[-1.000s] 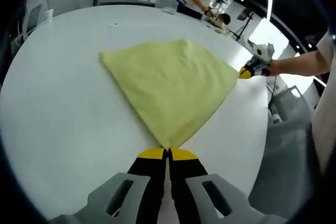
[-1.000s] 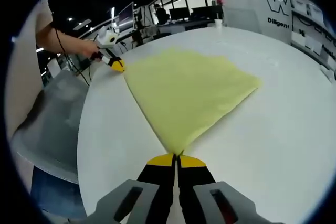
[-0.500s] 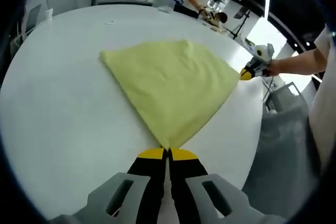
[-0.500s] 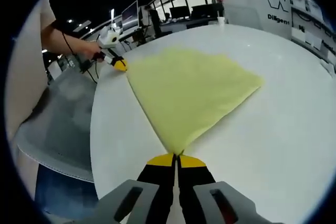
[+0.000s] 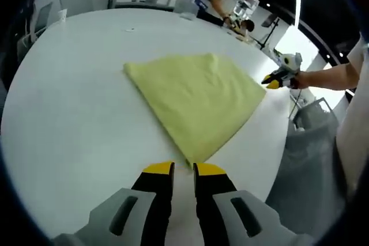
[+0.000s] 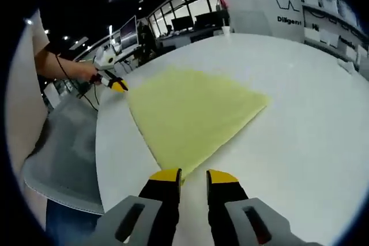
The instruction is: Fold the garment on the visible template until the final outline fits inside the template.
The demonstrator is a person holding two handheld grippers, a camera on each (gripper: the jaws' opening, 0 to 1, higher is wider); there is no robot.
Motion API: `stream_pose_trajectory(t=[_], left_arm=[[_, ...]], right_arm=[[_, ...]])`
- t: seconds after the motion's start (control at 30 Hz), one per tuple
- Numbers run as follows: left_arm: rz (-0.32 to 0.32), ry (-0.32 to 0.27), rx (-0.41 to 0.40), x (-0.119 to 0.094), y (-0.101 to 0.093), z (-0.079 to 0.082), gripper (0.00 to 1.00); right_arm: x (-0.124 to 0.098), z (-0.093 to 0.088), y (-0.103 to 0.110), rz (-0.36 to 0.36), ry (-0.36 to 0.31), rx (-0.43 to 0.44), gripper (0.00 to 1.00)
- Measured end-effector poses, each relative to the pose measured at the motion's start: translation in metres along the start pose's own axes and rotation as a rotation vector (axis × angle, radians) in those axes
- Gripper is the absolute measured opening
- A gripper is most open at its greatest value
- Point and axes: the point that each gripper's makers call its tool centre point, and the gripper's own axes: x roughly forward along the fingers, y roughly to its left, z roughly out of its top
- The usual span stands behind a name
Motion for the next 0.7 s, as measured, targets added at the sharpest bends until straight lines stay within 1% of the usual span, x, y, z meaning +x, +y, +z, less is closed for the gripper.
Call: stream_pose_trajectory(t=[0.07, 0.17, 0.2, 0.27, 0.43, 0.47, 0.53, 0.6, 0.63, 0.7], left_arm=[[0.002, -0.016, 0.001, -0.001, 0.005, 0.009, 0.11], [0.017, -0.048, 0.018, 0.004, 0.017, 0.032, 0.11], [0.015, -0.052, 0.017, 0.007, 0.02, 0.037, 0.12], [0.015, -0.066, 0.024, 0.013, 0.025, 0.05, 0.12], [0.014, -0.082, 0.087, 0.032, 0.039, 0.079, 0.14], [0.01, -0.078, 0.098, 0.038, 0.041, 0.085, 0.14], [0.009, -0.069, 0.148, 0.048, 0.045, 0.093, 0.16], [0.0, -0.067, 0.169, 0.058, 0.047, 0.102, 0.16], [0.002, -0.064, 0.187, 0.062, 0.048, 0.105, 0.16], [-0.005, -0.054, 0.215, 0.072, 0.051, 0.111, 0.17]], right_arm=[[0.002, 0.009, -0.009, -0.011, -0.009, -0.003, 0.11], [0.009, 0.022, -0.023, -0.027, -0.023, -0.025, 0.11], [0.012, 0.027, -0.028, -0.025, -0.028, -0.03, 0.12], [0.018, 0.037, -0.037, -0.04, -0.032, -0.054, 0.13], [0.036, 0.06, -0.059, -0.061, -0.044, -0.103, 0.16], [0.039, 0.063, -0.06, -0.057, -0.048, -0.104, 0.15], [0.047, 0.069, -0.064, -0.055, -0.047, -0.112, 0.16], [0.056, 0.075, -0.066, -0.043, -0.031, -0.149, 0.17], [0.062, 0.078, -0.071, -0.048, -0.027, -0.163, 0.17], [0.07, 0.083, -0.077, -0.045, -0.031, -0.157, 0.17]])
